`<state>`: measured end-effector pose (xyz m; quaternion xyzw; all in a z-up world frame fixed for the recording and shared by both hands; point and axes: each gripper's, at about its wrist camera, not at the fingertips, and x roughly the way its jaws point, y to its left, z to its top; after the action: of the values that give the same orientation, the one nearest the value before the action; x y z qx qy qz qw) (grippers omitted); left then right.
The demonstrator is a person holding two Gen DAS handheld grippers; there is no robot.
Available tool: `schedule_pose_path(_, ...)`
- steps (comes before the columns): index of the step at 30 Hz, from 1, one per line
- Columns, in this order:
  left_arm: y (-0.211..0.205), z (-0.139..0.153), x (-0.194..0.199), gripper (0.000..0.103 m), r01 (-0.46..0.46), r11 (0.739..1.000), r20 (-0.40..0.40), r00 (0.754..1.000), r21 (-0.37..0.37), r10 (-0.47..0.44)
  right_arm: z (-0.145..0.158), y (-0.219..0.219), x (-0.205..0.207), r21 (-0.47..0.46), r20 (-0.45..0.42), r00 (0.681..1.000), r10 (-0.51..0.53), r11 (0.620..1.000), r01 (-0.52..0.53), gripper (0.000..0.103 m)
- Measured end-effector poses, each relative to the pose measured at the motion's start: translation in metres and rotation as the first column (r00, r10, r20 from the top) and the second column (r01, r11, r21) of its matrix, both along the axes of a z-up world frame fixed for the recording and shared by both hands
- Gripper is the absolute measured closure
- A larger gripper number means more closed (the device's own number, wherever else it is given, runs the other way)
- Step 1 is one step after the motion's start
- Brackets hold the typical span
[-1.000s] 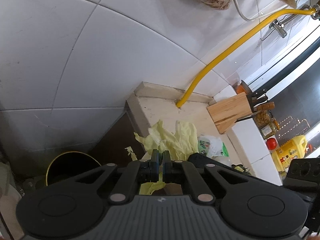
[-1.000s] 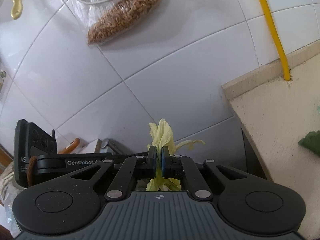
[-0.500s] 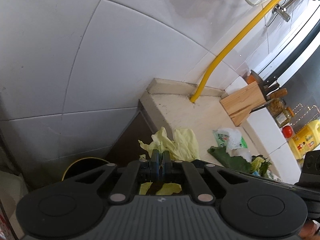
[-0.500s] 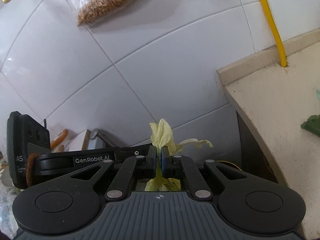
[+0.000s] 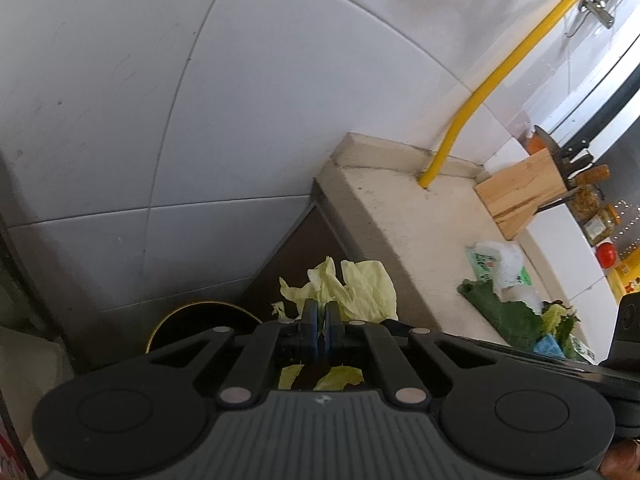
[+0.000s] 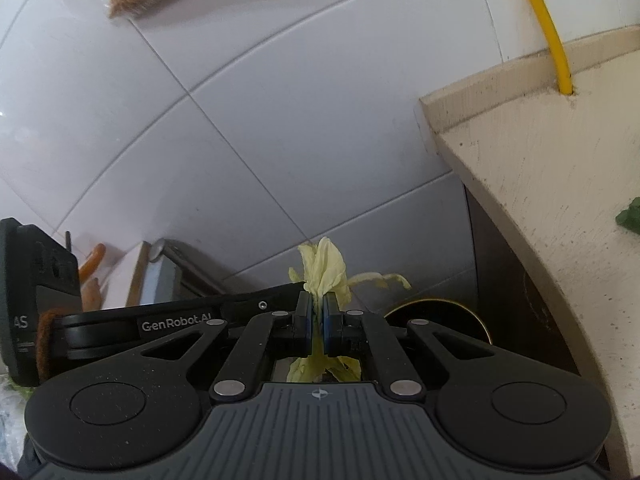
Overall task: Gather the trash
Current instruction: 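Carry the pale cabbage leaf down over the trash bin with the right tool, then open the right tool to drop the cabbage leaf into the bin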
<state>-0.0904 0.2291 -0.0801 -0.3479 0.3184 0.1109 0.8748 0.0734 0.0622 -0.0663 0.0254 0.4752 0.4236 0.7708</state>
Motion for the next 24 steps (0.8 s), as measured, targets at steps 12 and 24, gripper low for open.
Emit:
schedule_pose_path(12,0.002,-0.012,0.008,0.103,-0.017,0.999,-0.071,0.997,0.051,0.021,-0.025,0.012,0.011,-0.066,-0.037,0.999,0.002,0.998,-0.004,0.096)
schedule_pose_path(24,0.005,-0.017,0.012,0.103,-0.033,0.997,-0.109,0.993,0.066,0.04,-0.047,0.011,0.025,-0.126,-0.052,0.998,-0.032,0.992,0.025,0.088)
